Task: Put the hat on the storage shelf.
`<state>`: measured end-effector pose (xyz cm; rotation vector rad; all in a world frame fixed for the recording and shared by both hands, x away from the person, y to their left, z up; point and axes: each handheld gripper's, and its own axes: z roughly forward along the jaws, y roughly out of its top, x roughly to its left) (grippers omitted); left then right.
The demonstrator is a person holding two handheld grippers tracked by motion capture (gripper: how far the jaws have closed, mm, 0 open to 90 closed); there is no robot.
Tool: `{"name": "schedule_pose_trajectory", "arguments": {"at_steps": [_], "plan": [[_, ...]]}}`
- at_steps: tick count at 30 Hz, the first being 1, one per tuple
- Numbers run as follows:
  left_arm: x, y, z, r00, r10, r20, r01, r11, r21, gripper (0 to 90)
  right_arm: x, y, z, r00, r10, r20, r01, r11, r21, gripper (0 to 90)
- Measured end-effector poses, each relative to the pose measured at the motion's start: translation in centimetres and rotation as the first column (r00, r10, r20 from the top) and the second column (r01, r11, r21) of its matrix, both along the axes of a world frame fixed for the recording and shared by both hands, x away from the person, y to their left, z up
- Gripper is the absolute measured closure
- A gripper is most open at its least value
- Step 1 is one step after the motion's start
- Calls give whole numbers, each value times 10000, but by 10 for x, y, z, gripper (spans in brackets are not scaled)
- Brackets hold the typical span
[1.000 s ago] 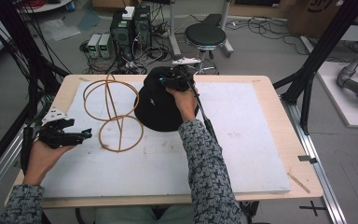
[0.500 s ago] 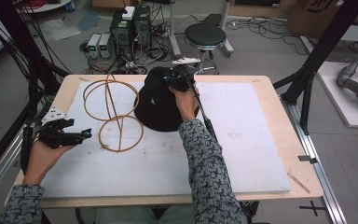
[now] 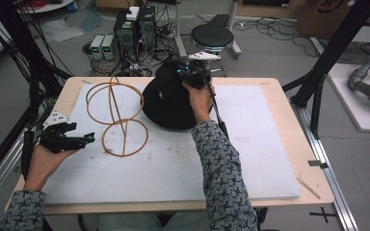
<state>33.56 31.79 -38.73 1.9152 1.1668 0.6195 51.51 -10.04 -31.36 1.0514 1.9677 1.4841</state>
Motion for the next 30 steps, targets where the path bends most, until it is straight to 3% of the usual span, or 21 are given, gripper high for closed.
{"name": "schedule_pose_trajectory", "arguments": {"at_steps": [9, 14, 17, 22, 27, 30], "plan": [[0, 0, 0, 10000, 12, 21, -12, 10000, -22, 191, -13, -31, 33, 9984, 11, 574, -92, 9898, 1421, 882], [0, 1, 0, 10000, 19, 22, -18, 10000, -47, 191, -16, -43, 50, 9956, -115, 925, -41, 9861, 1664, 883], [0, 1, 1, 10000, 27, 37, -27, 10000, -68, 191, -19, -51, 57, 9937, -68, 1122, -183, 9749, 2217, 882], [-1, 1, 1, 10000, 40, 45, -40, 10000, -84, 191, -23, -61, 62, 9934, 208, 1128, -577, 9405, 3349, 882], [-1, 1, 1, 10000, 9, 35, -9, 10000, -42, 191, -26, -68, 68, 9885, 450, 1442, -1058, 8876, 4484, 883], [-1, 2, 1, 10000, 27, 20, -27, 10000, -63, 191, -28, -72, 72, 9869, 537, 1521, -1229, 8612, 4932, 883]]}}
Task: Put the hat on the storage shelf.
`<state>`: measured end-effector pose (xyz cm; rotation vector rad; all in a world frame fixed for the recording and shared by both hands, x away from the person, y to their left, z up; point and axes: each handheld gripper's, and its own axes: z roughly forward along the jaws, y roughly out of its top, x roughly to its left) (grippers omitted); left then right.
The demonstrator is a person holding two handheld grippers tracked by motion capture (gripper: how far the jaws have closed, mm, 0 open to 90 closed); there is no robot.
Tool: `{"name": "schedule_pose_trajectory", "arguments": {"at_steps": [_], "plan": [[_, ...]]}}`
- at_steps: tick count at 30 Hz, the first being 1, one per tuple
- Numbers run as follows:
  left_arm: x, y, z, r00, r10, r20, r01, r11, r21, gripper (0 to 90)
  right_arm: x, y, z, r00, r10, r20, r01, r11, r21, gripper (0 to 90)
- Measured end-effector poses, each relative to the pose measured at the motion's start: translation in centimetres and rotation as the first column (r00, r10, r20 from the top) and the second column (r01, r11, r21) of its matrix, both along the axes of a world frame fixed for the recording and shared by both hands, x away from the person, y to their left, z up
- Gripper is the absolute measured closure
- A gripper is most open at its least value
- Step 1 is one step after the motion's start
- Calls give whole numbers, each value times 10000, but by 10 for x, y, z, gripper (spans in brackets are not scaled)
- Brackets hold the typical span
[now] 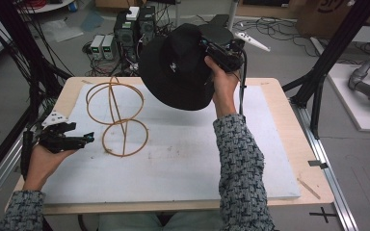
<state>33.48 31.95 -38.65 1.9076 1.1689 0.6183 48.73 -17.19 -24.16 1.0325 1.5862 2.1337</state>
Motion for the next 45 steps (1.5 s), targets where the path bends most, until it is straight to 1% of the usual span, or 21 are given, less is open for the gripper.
{"name": "schedule_pose_trajectory", "arguments": {"at_steps": [1, 5, 9, 10, 11, 14, 16, 19, 20, 24, 26, 30, 32, 33, 35, 36, 37, 38, 40, 41, 45], "plan": [[0, 0, 0, 10000, -5, 12, 5, 10000, 6, 192, 0, -1, 1, 9999, 97, 30, -97, 9997, 210, 883], [0, 0, 0, 10000, 12, 7, -12, 10000, -20, 191, -3, -5, 7, 9993, 362, 114, -369, 9965, 753, 883], [0, -1, 0, 10000, 8, 36, -7, 10000, -31, 191, -5, -6, 11, 9981, 580, 187, -596, 9932, 1004, 883], [0, 0, 0, 10000, -28, 6, 28, 10000, 46, 191, -6, -5, 11, 9975, 665, 237, -688, 9915, 1101, 883], [0, -1, 0, 10000, 28, 25, -28, 10000, -33, 191, -7, -4, 12, 9968, 768, 231, -789, 9904, 1134, 883], [0, 0, -1, 10000, 25, 8, -25, 10000, -24, 191, -8, 0, 13, 9933, 1143, 195, -1159, 9836, 1384, 882], [1, 1, -1, 10000, 49, 1, -49, 10000, -20, 191, -8, 5, 13, 9888, 1483, 174, -1492, 9758, 1596, 881], [1, 2, -2, 9999, 93, -46, -93, 10000, -35, 191, -10, 14, 16, 9800, 1983, 147, -1978, 9649, 1728, 880], [1, 2, -2, 10000, 86, -29, -86, 10000, -18, 191, -11, 19, 17, 9753, 2202, 190, -2200, 9589, 1792, 880], [1, 2, -2, 9999, 113, -7, -114, 9999, -71, 191, -16, 37, 18, 9592, 2819, 213, -2810, 9425, 1812, 879], [1, 2, -2, 9999, 117, -2, -117, 9999, -73, 191, -18, 46, 18, 9523, 3045, 211, -3033, 9362, 1775, 878], [0, 3, -1, 9999, 139, 12, -139, 9999, 9, 191, -22, 65, 17, 9307, 3656, 123, -3629, 9187, 1559, 876], [-1, 4, -1, 9999, 163, 26, -163, 9999, -7, 191, -23, 73, 16, 9235, 3832, 163, -3813, 9129, 1454, 875], [-2, 5, -2, 9999, 159, 23, -159, 9999, 1, 191, -25, 78, 16, 9164, 4002, 124, -3979, 9069, 1388, 875], [-4, 6, -2, 9998, 197, 21, -197, 9998, 31, 191, -26, 84, 16, 9080, 4188, 119, -4166, 8997, 1300, 875], [-4, 7, -2, 9997, 231, 27, -231, 9997, 17, 191, -26, 88, 16, 9059, 4234, 96, -4212, 8984, 1247, 875], [-5, 7, -2, 9997, 256, 33, -256, 9997, 37, 192, -27, 92, 16, 9015, 4327, 22, -4300, 8952, 1172, 876], [-6, 8, -2, 9996, 261, 51, -261, 9996, 51, 192, -26, 95, 15, 9003, 4353, 2, -4327, 8948, 1096, 876], [-7, 10, -1, 9996, 285, 72, -286, 9996, 74, 192, -27, 104, 12, 8910, 4536, -195, -4498, 8878, 974, 876], [-8, 11, -1, 9995, 302, 98, -302, 9995, 69, 192, -27, 106, 12, 8881, 4592, -214, -4558, 8857, 885, 876], [-12, 14, -1, 9989, 442, 124, -443, 9990, 39, 193, -26, 119, 9, 8791, 4758, -302, -4719, 8774, 864, 876]]}}
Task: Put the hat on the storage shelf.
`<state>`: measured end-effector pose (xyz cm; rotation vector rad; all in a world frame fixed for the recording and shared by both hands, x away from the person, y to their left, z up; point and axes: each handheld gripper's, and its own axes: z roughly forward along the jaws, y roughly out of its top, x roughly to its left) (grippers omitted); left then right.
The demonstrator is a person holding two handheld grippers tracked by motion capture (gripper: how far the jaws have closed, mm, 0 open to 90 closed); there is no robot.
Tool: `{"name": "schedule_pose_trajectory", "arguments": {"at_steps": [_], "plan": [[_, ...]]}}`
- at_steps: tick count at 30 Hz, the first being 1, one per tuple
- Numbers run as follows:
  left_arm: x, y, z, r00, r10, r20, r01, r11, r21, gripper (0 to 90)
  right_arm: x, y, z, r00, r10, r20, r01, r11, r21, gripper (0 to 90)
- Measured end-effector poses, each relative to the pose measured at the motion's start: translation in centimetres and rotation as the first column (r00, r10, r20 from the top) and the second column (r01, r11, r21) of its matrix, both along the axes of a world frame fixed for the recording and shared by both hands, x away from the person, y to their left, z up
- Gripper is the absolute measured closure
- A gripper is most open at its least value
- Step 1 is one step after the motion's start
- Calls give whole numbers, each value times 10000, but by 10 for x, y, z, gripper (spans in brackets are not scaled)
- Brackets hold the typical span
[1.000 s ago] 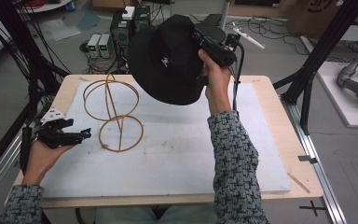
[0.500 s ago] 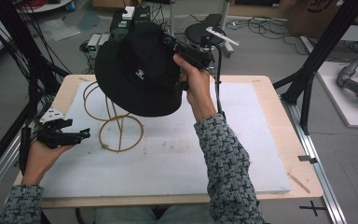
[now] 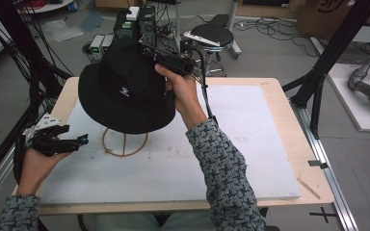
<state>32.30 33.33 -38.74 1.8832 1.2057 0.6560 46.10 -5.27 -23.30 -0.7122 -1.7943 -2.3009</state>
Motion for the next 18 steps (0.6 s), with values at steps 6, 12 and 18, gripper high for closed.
{"name": "schedule_pose_trajectory", "arguments": {"at_steps": [6, 12, 18], "plan": [[-3, 4, 0, 10000, 67, -22, -67, 10000, -12, 193, -1, 16, -3, 9997, 225, -9, -226, 9993, -309, 876], [-6, 7, 0, 9999, 134, -32, -134, 9999, 40, 193, -4, 30, -5, 9992, 388, 6, -387, 9965, -747, 874], [-9, 9, 0, 9998, 194, -29, -194, 9998, 40, 193, -5, 42, -8, 9986, 524, 54, -513, 9907, -1259, 872]]}}
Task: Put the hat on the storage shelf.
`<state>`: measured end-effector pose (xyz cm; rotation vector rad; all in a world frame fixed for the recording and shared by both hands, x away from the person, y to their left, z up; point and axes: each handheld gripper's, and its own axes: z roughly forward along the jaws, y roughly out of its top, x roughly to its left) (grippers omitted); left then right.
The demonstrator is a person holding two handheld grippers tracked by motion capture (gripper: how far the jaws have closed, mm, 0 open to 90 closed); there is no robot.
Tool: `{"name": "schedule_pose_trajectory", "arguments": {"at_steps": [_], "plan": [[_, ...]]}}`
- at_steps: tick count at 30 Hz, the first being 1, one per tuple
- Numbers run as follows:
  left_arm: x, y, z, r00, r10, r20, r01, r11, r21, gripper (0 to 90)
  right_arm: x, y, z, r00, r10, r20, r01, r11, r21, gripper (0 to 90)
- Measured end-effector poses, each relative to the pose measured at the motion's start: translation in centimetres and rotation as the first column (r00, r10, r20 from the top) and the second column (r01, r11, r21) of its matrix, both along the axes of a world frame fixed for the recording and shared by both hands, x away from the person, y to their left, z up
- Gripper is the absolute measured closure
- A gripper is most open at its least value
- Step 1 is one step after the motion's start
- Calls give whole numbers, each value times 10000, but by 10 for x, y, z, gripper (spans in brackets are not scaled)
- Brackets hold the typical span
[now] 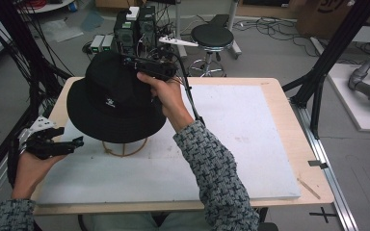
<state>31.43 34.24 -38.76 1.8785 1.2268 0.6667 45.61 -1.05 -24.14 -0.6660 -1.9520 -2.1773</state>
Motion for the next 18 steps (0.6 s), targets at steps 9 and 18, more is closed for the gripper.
{"name": "schedule_pose_trajectory", "arguments": {"at_steps": [9, 18], "plan": [[-3, 4, 0, 10000, 82, -28, -82, 10000, 14, 193, -4, 13, -1, 9989, -118, 450, 166, 9940, -1078, 859], [-4, 6, 0, 9999, 109, -24, -109, 9999, 16, 193, -4, 13, -1, 9989, -182, 443, 233, 9927, -1181, 861]]}}
